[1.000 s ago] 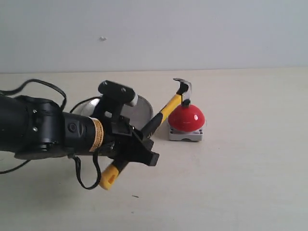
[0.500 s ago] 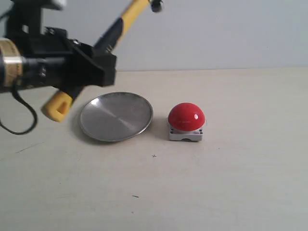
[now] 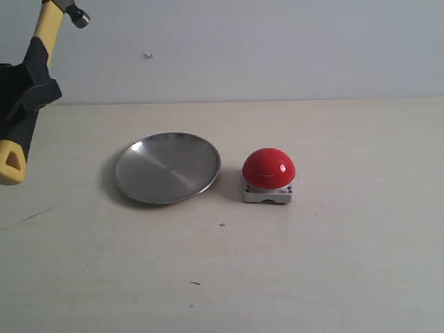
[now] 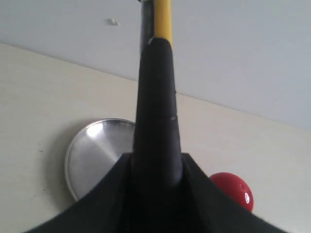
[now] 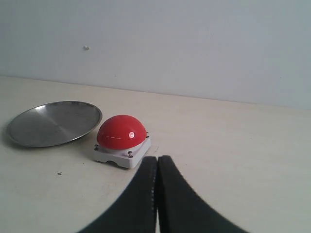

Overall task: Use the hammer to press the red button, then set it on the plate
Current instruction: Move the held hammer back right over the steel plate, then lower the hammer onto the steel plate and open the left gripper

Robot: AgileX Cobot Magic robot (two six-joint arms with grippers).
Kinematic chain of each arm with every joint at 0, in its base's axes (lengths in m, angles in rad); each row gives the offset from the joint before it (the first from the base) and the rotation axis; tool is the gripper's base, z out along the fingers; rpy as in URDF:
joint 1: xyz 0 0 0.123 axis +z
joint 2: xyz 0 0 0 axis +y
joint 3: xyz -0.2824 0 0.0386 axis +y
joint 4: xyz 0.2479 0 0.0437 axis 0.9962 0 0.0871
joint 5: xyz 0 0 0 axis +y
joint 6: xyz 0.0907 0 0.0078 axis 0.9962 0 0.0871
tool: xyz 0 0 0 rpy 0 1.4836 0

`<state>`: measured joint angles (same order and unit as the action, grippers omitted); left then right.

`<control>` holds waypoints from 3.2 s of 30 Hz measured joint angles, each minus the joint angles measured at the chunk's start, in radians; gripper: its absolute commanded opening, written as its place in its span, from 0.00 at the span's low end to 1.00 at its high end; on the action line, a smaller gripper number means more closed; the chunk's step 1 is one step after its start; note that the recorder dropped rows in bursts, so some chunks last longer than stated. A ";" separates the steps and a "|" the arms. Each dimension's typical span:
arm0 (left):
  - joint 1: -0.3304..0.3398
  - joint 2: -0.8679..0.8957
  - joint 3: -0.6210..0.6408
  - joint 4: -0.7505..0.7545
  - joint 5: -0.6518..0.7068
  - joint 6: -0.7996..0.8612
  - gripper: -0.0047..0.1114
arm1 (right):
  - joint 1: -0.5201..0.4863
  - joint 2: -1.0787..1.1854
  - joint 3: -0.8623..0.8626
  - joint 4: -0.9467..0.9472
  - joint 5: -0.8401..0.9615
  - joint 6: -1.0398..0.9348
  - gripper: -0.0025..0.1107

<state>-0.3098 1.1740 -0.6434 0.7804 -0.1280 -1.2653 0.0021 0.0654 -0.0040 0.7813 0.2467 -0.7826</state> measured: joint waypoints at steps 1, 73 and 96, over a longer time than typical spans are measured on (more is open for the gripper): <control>0.012 0.011 0.000 0.011 -0.018 -0.011 0.04 | 0.000 0.000 0.000 0.000 0.000 0.000 0.02; 0.118 0.978 -0.435 0.363 -0.563 -0.351 0.04 | 0.000 0.000 0.000 0.000 0.002 0.000 0.02; 0.110 1.033 -0.454 0.373 -0.581 -0.271 0.44 | 0.000 0.000 0.000 0.000 0.002 0.000 0.02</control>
<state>-0.1999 2.2074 -1.0970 1.1533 -0.7090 -1.5363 0.0021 0.0654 -0.0040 0.7813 0.2485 -0.7826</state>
